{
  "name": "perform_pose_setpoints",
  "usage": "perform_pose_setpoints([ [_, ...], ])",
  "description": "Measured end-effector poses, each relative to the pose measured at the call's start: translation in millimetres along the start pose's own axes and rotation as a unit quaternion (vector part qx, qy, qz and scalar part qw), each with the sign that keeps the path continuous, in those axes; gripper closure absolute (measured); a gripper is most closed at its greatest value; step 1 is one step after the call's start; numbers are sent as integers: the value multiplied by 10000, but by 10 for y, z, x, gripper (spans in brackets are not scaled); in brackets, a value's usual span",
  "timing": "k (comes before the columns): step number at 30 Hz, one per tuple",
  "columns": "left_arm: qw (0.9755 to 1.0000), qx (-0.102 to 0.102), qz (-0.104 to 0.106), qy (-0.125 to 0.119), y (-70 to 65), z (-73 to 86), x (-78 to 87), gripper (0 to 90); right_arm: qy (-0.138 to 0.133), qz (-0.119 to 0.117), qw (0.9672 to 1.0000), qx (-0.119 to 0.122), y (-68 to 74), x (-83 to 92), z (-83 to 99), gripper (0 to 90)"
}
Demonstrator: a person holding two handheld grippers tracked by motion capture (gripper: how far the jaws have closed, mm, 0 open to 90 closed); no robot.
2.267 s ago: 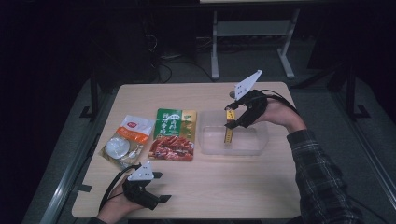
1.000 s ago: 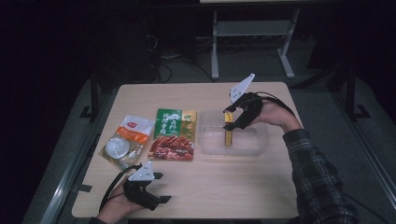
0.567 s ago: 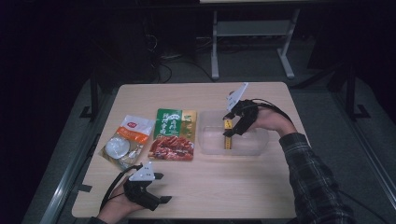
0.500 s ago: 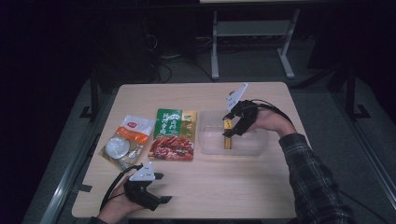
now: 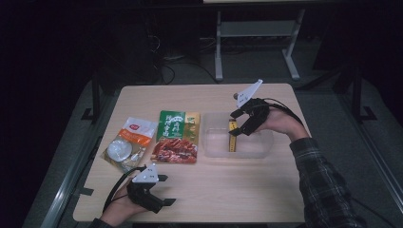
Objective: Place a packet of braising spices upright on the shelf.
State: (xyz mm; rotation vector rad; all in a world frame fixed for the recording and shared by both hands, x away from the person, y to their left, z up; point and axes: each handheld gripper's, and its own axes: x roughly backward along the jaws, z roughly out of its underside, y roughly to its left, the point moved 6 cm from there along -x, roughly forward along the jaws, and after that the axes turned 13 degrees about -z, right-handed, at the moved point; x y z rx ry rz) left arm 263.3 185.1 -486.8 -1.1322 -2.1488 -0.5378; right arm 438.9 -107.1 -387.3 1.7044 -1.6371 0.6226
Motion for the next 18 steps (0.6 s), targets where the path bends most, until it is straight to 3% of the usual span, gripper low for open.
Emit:
perform_pose_setpoints([
  [7, 9999, 11, 62, -90, 28, -87, -48, 141, -367, 198, 9989, -205, 165, 103, 38, 234],
  [13, 9998, 9, 104, -172, 64, -160, -91, 142, -584, 358, 9968, -403, 392, 125, 112, 230],
  [18, 9997, -60, 149, -183, 81, -206, -131, 143, -585, 508, 9960, -441, 550, 124, 195, 236],
])
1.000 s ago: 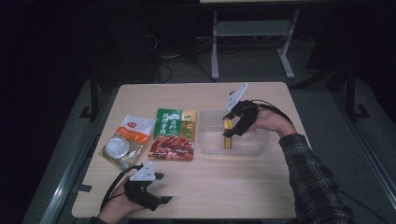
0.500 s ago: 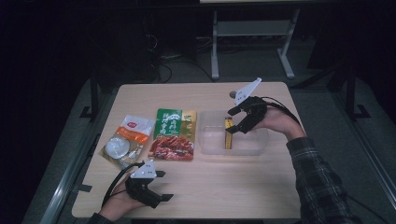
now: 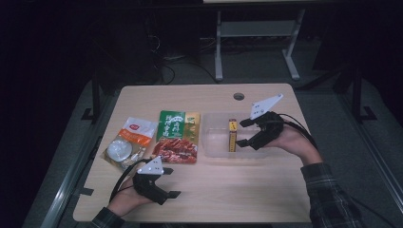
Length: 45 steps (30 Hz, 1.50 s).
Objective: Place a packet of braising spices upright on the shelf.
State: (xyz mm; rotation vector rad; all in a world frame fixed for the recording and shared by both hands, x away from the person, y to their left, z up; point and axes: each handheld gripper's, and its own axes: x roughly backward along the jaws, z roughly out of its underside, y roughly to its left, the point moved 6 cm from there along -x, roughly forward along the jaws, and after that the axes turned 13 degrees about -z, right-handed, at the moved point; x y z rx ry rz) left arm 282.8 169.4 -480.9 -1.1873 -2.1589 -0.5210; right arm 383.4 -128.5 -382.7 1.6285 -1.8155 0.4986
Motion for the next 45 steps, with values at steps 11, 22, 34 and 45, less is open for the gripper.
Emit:
perform_pose_setpoints([
  [11, 10000, 22, -43, 16, 24, -20, -46, 146, -250, 299, 9983, -440, 293, -73, 270, 242],
  [22, 9999, 70, -99, 94, 15, 11, -42, 147, -484, 427, 9943, -846, 504, -256, 685, 246],
  [34, 9977, 204, -613, 224, 241, 46, 47, 158, -523, 552, 9893, -1248, 749, -400, 1125, 253],
  [45, 9929, 642, -984, 206, 598, -77, 26, 492, -484, 567, 9877, -1376, 839, -416, 1234, 256],
])
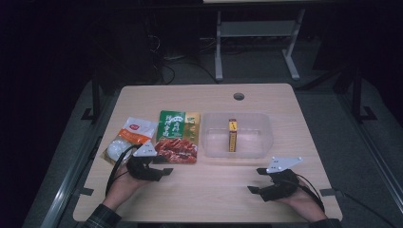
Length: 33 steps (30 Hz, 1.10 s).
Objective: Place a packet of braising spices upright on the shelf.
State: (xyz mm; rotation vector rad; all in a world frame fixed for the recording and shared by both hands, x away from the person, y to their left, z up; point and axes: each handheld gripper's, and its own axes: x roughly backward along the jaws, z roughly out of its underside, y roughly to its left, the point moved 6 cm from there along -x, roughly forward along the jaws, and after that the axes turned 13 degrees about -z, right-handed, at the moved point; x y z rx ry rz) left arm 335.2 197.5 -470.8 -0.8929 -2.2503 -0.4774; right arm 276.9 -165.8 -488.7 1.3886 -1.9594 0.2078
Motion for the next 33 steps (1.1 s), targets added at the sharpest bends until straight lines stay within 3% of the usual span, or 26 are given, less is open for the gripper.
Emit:
perform_pose_setpoints([
  [3, 10000, 47, -66, 28, 146, -82, -70, 690, 40, -43, 10000, -18, 1, -17, 6, 256],
  [4, 9999, 154, -68, 28, 171, -107, -90, 758, 73, -32, 10000, -13, -2, -32, 8, 256],
  [8, 9995, 239, -178, 62, 358, -248, -204, 896, 157, -5, 9999, 5, 0, -63, 9, 255],
  [13, 9991, 323, -270, 5, 514, -453, -336, 898, 125, -35, 9999, -37, -8, -66, 5, 255],
  [19, 9979, 279, -577, 7, 741, -676, -607, 899, 88, 38, 9999, -40, -19, -63, -4, 254],
  [22, 9956, 538, -764, -7, 874, -761, -774, 899, 62, 50, 10000, -26, -16, -53, -14, 255],
  [24, 9942, 500, -957, 20, 976, -793, -883, 899, 56, 90, 9999, 10, -22, -51, -23, 255],
  [26, 9927, 704, -983, -38, 1033, -831, -988, 899, 43, 110, 9999, 54, -27, -50, -36, 255],
  [30, 9901, 684, -1229, 16, 1138, -915, -1167, 899, 45, 86, 9999, 36, -18, -57, -43, 255],
  [33, 9884, 815, -1277, 67, 1185, -977, -1283, 899, 68, 70, 9999, 66, -22, -75, -35, 255],
])
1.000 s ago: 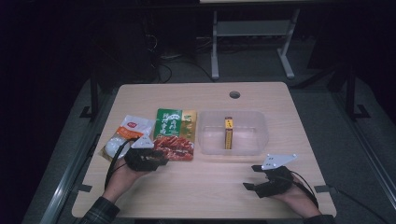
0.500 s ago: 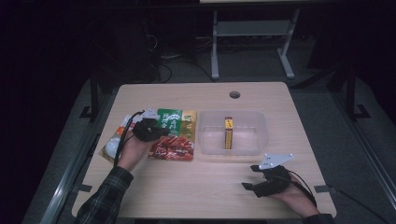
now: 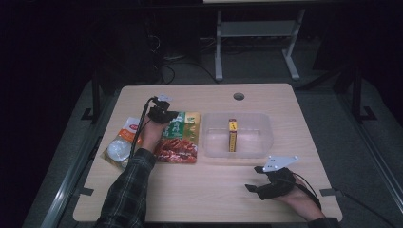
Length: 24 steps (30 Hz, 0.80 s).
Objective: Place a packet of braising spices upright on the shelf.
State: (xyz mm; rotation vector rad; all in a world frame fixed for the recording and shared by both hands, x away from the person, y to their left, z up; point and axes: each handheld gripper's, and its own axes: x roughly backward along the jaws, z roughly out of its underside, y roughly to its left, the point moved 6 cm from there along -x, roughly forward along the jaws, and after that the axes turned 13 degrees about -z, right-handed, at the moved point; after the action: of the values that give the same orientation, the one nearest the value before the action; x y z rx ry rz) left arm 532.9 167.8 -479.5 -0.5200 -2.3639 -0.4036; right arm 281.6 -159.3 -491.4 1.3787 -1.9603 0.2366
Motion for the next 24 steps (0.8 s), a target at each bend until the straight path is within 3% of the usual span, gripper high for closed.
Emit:
perform_pose_setpoints([
  [3, 9998, 71, -129, 119, 17, -28, -109, 899, 12, -7, 10000, 3, -10, -5, 3, 254],
  [7, 9992, -40, -308, 244, -1, -59, -227, 899, -39, -2, 10000, 6, -23, 4, -2, 254],
  [11, 9982, -34, -362, 471, -1, 0, -343, 899, -52, -5, 10000, 9, -22, 8, -4, 254],
  [24, 9978, -21, -339, 571, -28, -1, -424, 899, -63, 39, 10000, -33, -23, 22, -1, 254],
])
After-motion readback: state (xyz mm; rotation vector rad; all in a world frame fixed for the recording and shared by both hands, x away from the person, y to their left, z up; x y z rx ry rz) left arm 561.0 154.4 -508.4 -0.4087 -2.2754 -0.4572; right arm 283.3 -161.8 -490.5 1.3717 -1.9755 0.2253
